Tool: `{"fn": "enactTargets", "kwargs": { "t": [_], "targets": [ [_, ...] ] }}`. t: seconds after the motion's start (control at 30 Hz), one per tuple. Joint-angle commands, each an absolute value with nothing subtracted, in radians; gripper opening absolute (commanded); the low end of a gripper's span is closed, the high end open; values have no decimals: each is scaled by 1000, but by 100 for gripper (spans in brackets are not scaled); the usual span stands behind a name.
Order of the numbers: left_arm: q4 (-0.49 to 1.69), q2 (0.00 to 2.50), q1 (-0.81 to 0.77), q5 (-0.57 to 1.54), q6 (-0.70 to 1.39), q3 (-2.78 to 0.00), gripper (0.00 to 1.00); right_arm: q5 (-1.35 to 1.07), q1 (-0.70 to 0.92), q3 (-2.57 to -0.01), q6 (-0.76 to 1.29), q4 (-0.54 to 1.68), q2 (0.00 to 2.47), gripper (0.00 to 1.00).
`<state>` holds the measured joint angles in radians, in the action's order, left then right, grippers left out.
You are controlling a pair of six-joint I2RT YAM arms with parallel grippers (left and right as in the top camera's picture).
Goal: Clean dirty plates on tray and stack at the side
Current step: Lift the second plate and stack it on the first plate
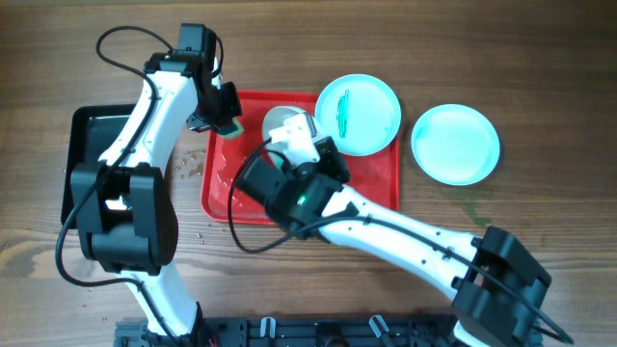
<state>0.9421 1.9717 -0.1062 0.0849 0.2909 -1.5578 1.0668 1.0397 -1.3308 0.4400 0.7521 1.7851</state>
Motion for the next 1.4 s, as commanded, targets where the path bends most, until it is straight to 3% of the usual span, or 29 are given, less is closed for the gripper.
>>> {"fn": "enactTargets", "kwargs": {
  "t": [0.0, 0.1, 0.37, 0.43, 0.6, 0.77, 1.13, 1.23, 1.37],
  "targets": [
    [932, 1981, -110, 105, 300, -1556, 4, 1329, 1088, -1351, 392, 735, 1756, 4],
    [932, 1981, -110, 105, 300, -1556, 4, 1424, 1106, -1351, 367, 706, 1756, 4],
    [933, 1981, -110, 105, 300, -1556, 4, 1411, 1106, -1351, 359, 658, 1756, 4],
    [933, 1981, -110, 105, 300, -1556, 4, 1275, 1106, -1351, 334, 669, 1756, 4],
    [933, 1981, -110, 105, 300, -1556, 4, 633, 1020, -1351, 418, 719, 1720, 4],
    [933, 1981, -110, 105, 300, -1556, 4, 225, 711, -1349, 430, 780, 1538, 5],
    [936, 1981, -110, 104, 300, -1556, 4, 127, -123, -1195, 465, 834, 1500, 4],
    [936, 1981, -110, 105, 300, -1556, 4, 126, -234, -1086, 474, 756, 1500, 4],
    [936, 1981, -110, 105, 300, -1556, 4, 133, -244, -986, 474, 656, 1510, 5]
  ]
}}
